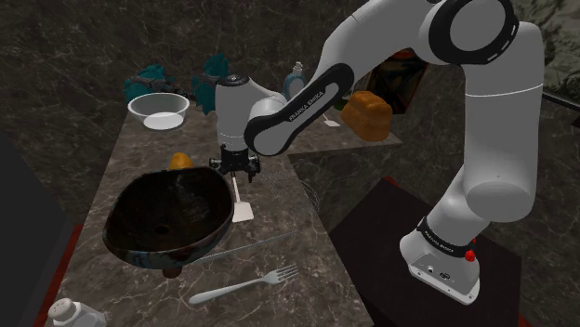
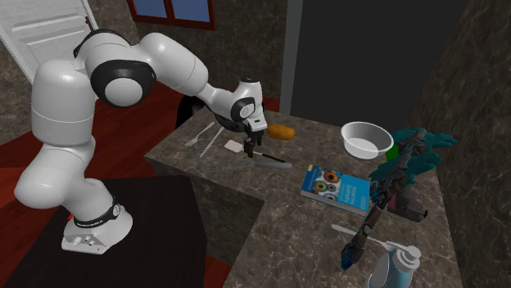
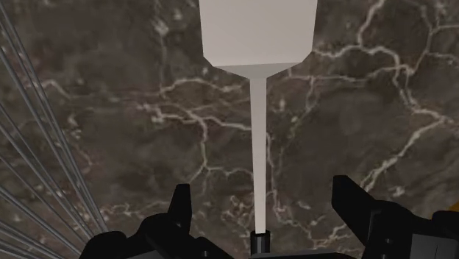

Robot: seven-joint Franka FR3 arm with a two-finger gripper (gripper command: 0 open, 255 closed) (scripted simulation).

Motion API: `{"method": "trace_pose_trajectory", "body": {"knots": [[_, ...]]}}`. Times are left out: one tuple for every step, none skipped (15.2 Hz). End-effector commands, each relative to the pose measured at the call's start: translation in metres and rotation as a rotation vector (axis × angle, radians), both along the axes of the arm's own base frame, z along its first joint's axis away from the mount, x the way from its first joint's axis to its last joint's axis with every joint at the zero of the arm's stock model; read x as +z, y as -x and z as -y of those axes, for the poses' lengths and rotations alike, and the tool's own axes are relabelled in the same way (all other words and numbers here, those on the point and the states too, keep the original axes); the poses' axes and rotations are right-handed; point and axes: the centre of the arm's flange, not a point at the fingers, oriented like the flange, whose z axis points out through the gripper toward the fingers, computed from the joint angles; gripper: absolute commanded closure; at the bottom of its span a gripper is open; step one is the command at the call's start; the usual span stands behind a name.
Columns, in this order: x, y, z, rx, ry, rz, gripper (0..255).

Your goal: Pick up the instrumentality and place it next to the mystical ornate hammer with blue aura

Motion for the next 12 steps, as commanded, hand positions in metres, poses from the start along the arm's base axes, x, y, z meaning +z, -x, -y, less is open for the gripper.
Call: {"method": "trace_pose_trajectory", "body": {"knots": [[0.0, 0.0, 0.0, 0.0, 0.0, 0.0, 0], [0.0, 0.0, 0.0, 0.0, 0.0, 0.0, 255], [0.0, 0.0, 0.0, 0.0, 0.0, 0.0, 255], [0.0, 0.0, 0.0, 0.0, 0.0, 0.0, 255], [0.0, 0.0, 0.0, 0.0, 0.0, 0.0, 255], [0.0, 0.0, 0.0, 0.0, 0.0, 0.0, 255], [0.0, 0.0, 0.0, 0.0, 0.0, 0.0, 255], [0.0, 0.0, 0.0, 0.0, 0.0, 0.0, 255], [0.0, 0.0, 0.0, 0.0, 0.0, 0.0, 255], [0.0, 0.0, 0.0, 0.0, 0.0, 0.0, 255], [0.0, 0.0, 0.0, 0.0, 0.0, 0.0, 255], [0.0052, 0.0, 0.0, 0.0, 0.0, 0.0, 255]]}}
